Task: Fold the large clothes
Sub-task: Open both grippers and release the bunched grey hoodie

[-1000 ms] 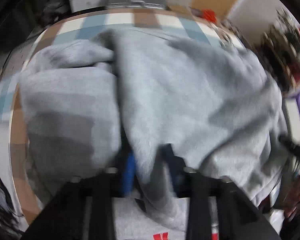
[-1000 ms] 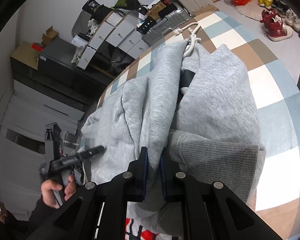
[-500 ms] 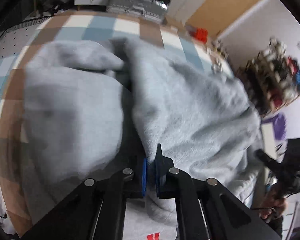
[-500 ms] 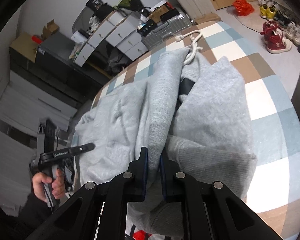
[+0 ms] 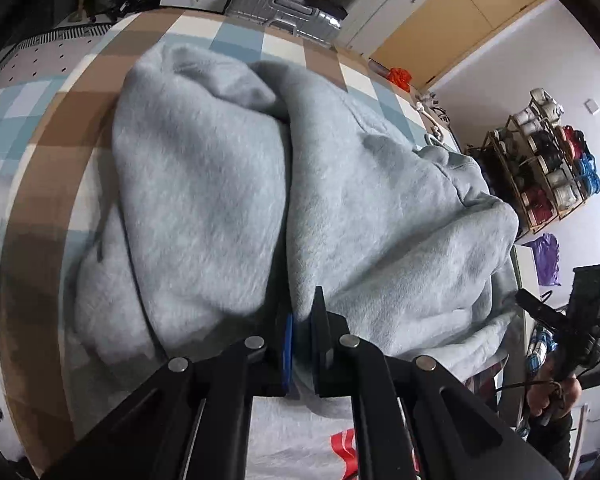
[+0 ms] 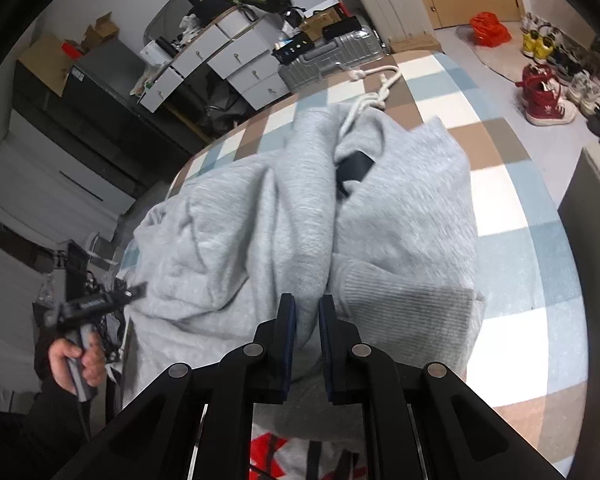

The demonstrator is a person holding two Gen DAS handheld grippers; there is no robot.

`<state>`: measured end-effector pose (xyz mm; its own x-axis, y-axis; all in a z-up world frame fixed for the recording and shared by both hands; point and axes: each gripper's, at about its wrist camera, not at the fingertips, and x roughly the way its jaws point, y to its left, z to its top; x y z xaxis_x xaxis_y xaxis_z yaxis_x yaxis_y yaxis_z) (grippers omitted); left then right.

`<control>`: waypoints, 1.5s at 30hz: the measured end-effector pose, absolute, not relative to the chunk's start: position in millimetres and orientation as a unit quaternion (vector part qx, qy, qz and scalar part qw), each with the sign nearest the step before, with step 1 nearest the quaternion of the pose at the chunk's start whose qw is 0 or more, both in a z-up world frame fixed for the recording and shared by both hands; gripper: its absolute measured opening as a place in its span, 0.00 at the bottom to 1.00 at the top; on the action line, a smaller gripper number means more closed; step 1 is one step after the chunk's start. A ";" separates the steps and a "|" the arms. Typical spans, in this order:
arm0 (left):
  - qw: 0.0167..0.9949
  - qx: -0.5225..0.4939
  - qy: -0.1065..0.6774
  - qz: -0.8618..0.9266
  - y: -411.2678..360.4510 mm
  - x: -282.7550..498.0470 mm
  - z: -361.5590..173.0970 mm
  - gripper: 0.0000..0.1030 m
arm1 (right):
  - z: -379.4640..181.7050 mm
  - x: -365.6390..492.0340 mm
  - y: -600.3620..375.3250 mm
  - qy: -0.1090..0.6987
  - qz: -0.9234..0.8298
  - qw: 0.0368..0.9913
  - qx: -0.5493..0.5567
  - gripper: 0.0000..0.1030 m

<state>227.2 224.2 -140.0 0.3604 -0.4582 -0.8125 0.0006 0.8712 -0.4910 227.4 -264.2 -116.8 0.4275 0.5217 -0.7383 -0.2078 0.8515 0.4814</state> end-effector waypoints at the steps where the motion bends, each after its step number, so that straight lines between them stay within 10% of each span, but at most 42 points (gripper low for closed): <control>1: 0.797 -0.209 0.548 -0.145 224.2 226.7 -138.0 0.03 | -111.2 225.3 -262.7 0.486 0.215 0.834 0.147 0.11; 17: 0.805 -0.179 0.551 -0.129 221.8 219.1 -136.8 0.15 | -156.3 203.0 -144.4 0.548 0.255 0.791 -0.095 0.13; 25: 0.855 -0.176 0.472 -0.127 228.3 198.6 -71.8 0.17 | -132.3 200.3 -179.7 0.530 0.279 0.801 0.005 0.13; 27: 0.861 -0.180 0.451 -0.149 216.9 197.1 -50.4 0.52 | -131.2 205.9 -186.1 0.526 0.265 0.808 0.019 0.13; 28: 0.863 -0.177 0.444 -0.165 204.1 198.8 -41.8 0.90 | -133.1 209.9 -185.4 0.530 0.259 0.807 0.018 0.13; 33: 0.864 -0.072 0.441 -0.232 109.7 219.1 -34.6 0.96 | -148.2 211.0 -188.4 0.539 0.256 0.801 0.055 0.14; 35: 0.848 0.021 0.476 -0.231 70.0 237.5 -53.6 0.96 | -144.9 209.8 -192.3 0.534 0.269 0.796 0.092 0.27; 37: 0.849 0.081 0.481 -0.203 47.7 249.7 -72.0 0.96 | -137.9 205.7 -201.8 0.512 0.297 0.793 0.144 0.85; 45: 0.835 0.109 0.503 -0.195 23.6 288.7 -98.2 0.96 | -121.0 178.2 -209.3 0.448 0.250 0.848 0.130 0.97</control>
<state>288.7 23.6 -98.2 0.4186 -0.2153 -0.8823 0.4353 0.9002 -0.0131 178.2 -209.3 -121.0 0.4738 0.5413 -0.6946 -0.3078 0.8408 0.4453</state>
